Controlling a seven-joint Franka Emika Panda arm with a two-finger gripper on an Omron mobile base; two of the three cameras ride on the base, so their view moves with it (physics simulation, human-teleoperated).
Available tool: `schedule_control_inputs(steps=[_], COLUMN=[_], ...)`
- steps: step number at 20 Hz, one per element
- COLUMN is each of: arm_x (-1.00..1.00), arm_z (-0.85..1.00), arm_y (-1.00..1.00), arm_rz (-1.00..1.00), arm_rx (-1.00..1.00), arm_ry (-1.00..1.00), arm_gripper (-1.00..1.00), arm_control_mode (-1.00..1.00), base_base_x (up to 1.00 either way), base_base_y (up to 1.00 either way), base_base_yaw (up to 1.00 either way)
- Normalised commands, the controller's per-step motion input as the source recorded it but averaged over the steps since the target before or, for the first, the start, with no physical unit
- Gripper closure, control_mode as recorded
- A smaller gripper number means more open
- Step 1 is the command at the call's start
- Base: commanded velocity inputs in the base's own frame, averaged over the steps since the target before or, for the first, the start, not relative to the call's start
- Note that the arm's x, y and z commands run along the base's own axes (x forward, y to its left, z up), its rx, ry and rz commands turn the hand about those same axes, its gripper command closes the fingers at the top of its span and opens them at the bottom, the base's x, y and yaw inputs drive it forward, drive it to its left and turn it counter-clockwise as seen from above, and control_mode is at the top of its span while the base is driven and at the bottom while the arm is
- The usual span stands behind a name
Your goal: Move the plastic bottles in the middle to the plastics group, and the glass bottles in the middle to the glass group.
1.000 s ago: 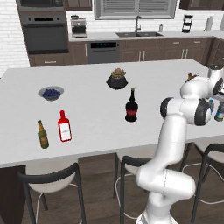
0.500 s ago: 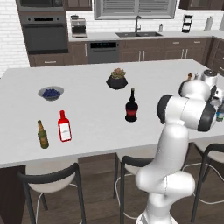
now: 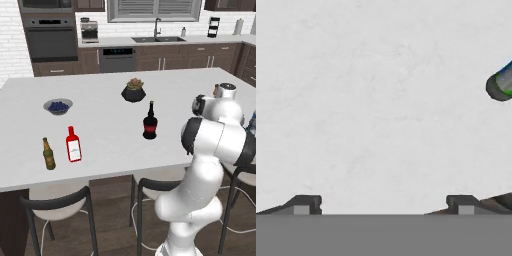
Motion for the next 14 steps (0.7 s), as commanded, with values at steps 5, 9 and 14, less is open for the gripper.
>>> schedule_control_inputs(steps=[5, 9, 14], arm_x=[0.00, -0.01, 0.07], arm_z=[0.43, 0.17, 0.14], arm_y=[0.98, 0.99, 0.94], arm_rz=[0.39, 0.33, 0.16], arm_rx=[0.00, 0.00, 0.00], arm_ry=[0.30, 0.07, -0.04], arm_gripper=[-1.00, -1.00, -1.00], arm_control_mode=[-1.00, -1.00, -1.00], base_base_x=[0.00, 0.00, 0.00], base_base_y=[0.00, 0.00, 0.00], base_base_yaw=[0.00, 0.00, 0.00])
